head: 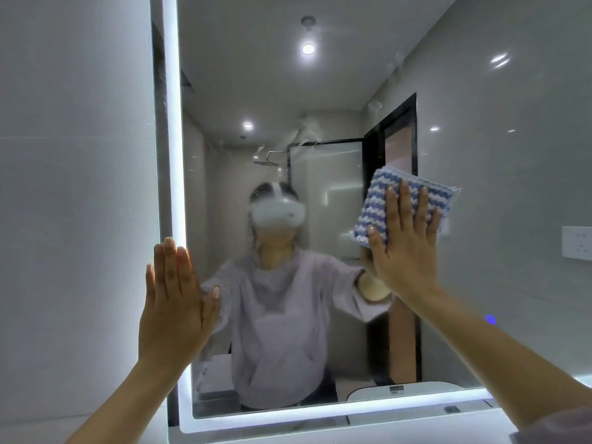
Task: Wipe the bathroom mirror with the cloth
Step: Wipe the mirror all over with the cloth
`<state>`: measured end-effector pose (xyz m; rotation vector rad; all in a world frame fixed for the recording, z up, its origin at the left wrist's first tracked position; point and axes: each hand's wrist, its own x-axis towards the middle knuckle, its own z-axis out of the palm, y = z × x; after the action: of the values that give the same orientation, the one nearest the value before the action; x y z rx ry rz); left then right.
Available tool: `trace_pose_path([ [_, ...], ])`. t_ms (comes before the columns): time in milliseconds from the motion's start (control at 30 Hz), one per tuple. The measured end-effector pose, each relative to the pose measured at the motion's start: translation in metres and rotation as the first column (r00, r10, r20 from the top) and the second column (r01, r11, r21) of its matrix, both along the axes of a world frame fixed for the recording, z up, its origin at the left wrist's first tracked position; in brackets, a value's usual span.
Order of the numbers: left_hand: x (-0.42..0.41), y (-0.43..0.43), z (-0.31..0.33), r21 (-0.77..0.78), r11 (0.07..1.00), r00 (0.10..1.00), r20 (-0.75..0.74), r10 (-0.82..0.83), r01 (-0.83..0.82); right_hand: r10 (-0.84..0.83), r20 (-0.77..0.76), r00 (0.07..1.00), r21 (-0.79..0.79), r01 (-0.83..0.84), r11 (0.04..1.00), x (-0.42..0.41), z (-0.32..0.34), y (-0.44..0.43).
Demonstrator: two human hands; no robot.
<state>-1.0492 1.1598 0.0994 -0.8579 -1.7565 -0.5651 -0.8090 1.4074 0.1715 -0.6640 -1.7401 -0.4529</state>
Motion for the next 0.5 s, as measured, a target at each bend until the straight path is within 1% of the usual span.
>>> trace_pose_path([
  [133, 0.000, -0.001, 0.000, -0.003, 1.000, 1.000, 0.014, -0.003, 0.003, 0.005, 0.099, 0.995, 0.078, -0.013, 0.997, -0.031, -0.003, -0.033],
  [300, -0.001, 0.000, 0.000, -0.002, 1.000, 0.999, 0.034, -0.011, 0.011, 0.039, 0.203, 0.978, 0.124, -0.065, 0.990, -0.073, -0.001, -0.081],
  [500, -0.003, 0.003, -0.001, 0.000, 1.000, 0.999, 0.042, -0.004, 0.004, 0.089, 0.263, 0.961, 0.152, -0.132, 0.979, -0.116, 0.006, -0.122],
])
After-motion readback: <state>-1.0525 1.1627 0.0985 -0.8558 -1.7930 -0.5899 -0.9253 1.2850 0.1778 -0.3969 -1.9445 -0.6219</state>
